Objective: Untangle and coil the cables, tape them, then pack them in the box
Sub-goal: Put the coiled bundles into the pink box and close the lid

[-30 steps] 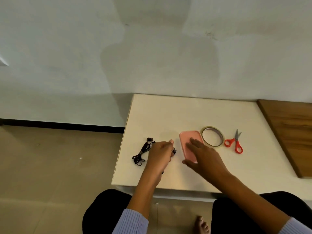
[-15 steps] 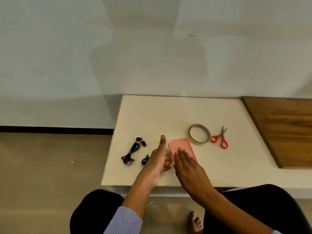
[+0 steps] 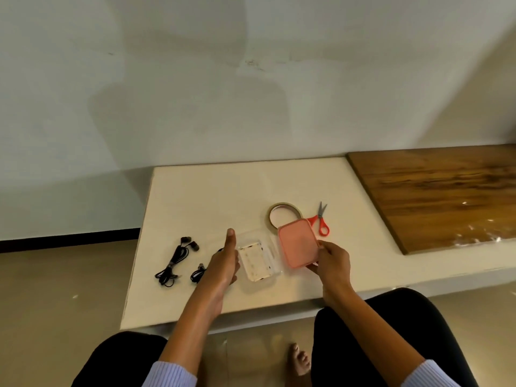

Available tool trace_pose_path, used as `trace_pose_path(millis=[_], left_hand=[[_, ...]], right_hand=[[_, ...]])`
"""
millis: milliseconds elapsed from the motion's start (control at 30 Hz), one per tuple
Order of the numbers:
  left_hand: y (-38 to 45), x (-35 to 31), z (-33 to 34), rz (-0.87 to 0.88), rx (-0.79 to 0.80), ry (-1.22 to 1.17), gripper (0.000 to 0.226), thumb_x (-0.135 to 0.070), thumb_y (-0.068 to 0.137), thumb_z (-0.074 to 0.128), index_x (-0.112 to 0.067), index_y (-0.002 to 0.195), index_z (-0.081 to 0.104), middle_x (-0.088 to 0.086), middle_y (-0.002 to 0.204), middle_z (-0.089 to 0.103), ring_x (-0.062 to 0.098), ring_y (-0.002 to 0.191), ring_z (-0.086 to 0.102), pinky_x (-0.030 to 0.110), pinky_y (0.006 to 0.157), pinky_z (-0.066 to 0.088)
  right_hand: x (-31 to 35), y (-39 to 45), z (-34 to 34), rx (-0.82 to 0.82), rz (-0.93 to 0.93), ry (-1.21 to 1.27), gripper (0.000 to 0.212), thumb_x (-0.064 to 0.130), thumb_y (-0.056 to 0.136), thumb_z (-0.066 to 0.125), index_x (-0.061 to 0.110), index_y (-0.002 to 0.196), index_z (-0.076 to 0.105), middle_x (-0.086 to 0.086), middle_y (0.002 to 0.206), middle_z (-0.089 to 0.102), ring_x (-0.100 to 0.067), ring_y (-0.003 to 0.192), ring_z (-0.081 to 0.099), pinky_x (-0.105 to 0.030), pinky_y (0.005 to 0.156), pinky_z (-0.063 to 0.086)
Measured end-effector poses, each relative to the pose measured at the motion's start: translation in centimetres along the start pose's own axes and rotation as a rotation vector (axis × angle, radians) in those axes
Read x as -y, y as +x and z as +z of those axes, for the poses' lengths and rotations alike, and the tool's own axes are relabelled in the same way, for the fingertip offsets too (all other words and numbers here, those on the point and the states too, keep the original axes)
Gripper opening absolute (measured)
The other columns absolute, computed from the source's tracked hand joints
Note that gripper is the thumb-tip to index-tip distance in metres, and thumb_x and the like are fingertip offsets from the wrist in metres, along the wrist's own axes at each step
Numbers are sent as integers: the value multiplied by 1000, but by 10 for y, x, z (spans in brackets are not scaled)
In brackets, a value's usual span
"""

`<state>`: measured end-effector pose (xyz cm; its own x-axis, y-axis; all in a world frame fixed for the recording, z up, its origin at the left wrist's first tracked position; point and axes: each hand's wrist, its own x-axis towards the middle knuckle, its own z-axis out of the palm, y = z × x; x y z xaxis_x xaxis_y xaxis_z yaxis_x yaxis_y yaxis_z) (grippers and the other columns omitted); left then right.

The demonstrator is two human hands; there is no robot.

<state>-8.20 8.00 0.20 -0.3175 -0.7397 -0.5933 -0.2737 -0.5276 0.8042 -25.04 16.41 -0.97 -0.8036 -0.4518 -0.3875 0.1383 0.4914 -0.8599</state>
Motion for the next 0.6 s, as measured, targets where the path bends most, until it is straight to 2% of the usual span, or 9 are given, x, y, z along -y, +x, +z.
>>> trace_pose_path(millis=[100, 233, 300, 367, 467, 533, 600], left_hand=[[2, 1, -4, -7, -34, 4, 67, -66, 90, 25, -13, 115, 59, 2, 106, 60, 16, 106, 56, 33, 96, 43], [1, -1, -10, 12, -71, 27, 58, -62, 93, 26, -17, 107, 60, 1, 105, 63, 15, 105, 59, 29, 89, 42], [0, -2, -12, 20, -86, 24, 54, -58, 94, 28, -16, 103, 61, 1, 101, 64, 16, 101, 60, 30, 87, 44], [-2, -4, -17, 22, -115, -1, 50, -53, 96, 32, -14, 101, 62, 1, 97, 65, 17, 96, 61, 32, 87, 44], [-4, -6, -30, 18, -206, -38, 43, -46, 98, 36, -12, 103, 63, 4, 99, 65, 19, 93, 61, 32, 81, 46], [-5, -7, -41, 8, -280, -69, 42, -41, 99, 37, -9, 108, 62, 8, 102, 65, 22, 95, 62, 35, 82, 47], [-8, -7, -49, 1, -329, -95, 41, -38, 100, 37, -7, 110, 62, 10, 103, 65, 25, 98, 62, 37, 89, 47]], right_hand=[[-8, 6, -4, -16, 33, -125, 35, -1, 94, 36, 3, 116, 64, -11, 114, 64, -25, 97, 58, -44, 90, 53], [-11, 1, -9, -11, -55, -299, 30, -1, 93, 41, -6, 113, 62, -22, 119, 62, -36, 111, 57, -41, 99, 44], [-10, -5, -7, -3, -152, -374, 31, 3, 95, 46, -1, 124, 56, -17, 129, 57, -30, 120, 53, -33, 101, 41], [-8, -12, -2, -4, -321, -424, 35, 8, 94, 51, 7, 130, 52, -9, 134, 54, -24, 121, 52, -24, 96, 39], [-3, -24, 18, 84, -739, -526, 33, 5, 89, 58, 11, 121, 59, -6, 124, 60, -19, 111, 58, -17, 90, 40], [3, -32, 41, 208, -1003, -577, 32, -3, 81, 64, 9, 111, 65, -7, 115, 65, -20, 103, 63, -18, 85, 46], [9, -38, 69, 330, -1178, -660, 36, -10, 73, 67, 7, 105, 67, -8, 109, 67, -23, 97, 65, -26, 78, 54]])
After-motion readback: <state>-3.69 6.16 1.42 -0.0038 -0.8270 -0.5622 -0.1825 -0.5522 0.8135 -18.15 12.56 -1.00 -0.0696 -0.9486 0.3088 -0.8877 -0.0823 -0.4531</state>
